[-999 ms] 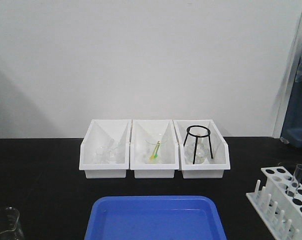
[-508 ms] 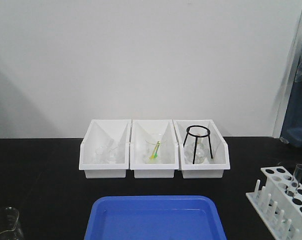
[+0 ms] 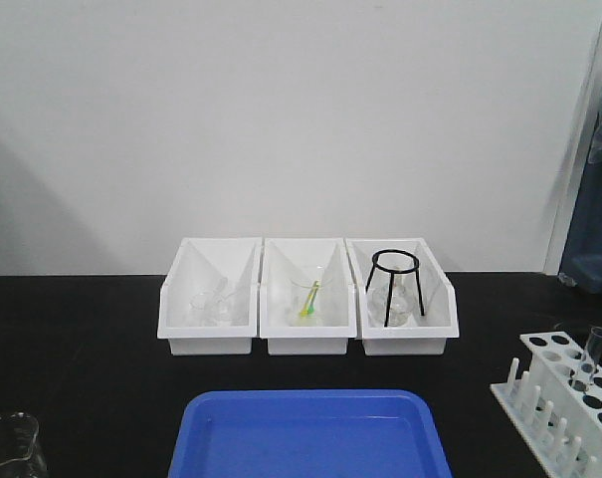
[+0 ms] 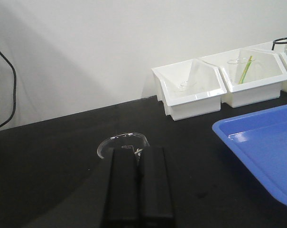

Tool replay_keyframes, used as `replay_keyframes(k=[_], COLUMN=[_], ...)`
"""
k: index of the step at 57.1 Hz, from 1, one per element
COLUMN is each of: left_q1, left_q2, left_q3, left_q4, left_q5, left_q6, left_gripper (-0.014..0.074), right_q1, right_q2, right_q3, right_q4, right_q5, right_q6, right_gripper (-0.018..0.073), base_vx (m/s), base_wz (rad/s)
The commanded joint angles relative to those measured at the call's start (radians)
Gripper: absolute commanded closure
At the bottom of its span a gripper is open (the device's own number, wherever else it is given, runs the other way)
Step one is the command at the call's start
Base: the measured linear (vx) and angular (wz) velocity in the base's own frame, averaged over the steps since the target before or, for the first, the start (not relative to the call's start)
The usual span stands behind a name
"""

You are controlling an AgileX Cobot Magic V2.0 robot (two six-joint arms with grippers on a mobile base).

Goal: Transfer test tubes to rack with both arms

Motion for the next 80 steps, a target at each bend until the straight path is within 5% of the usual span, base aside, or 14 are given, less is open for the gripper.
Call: replay_keyframes(k=[1,11,20,31,43,54,80], left_q1=[-0.001,-0.001,-0.001,-0.001,-0.001,-0.001,-0.001], left_q2=[-0.02,-0.02,-0.02,-0.02,-0.02,-0.02,-0.02], left_q3=[0.026,0.026,0.026,0.026,0.026,0.026,0.026], left_q4=[0.0,0.0,0.0,0.0,0.0,0.0,0.0], left_q5=[-0.078,-0.078,-0.078,-0.078,-0.078,-0.078,-0.078], left_q6=[-0.011,-0.011,-0.011,-0.011,-0.011,-0.011,-0.011], left_gripper=[0.0617,0.0617,0.0617,0.0617,0.0617,0.0617,0.0617], right_q1=[-0.006,-0.006,-0.006,-0.006,-0.006,-0.006,-0.004], right_q2=[0.004,0.004,-0.036,-0.135,-0.341,-0.527,-0.557], right_q3=[-0.029,-0.029,0.016,0.252,0.616,0.819,0.867], right_q4=[0.002,-0.061,-0.078,-0.076,-0.093,-0.067,-0.152], right_q5=[-0.079,-0.08,-0.082,-0.159,-0.422,-0.463,-0.56], right_q6=[-0.002,-0.012,0.083,0.107,0.206,0.319,0.381], right_gripper=[0.0566,0.0566,0.0566,0.0566,0.0566,0.0566,0.0566], base_vx=[0.0,0.0,0.0,0.0,0.0,0.0,0.0], base_wz=[0.0,0.0,0.0,0.0,0.0,0.0,0.0])
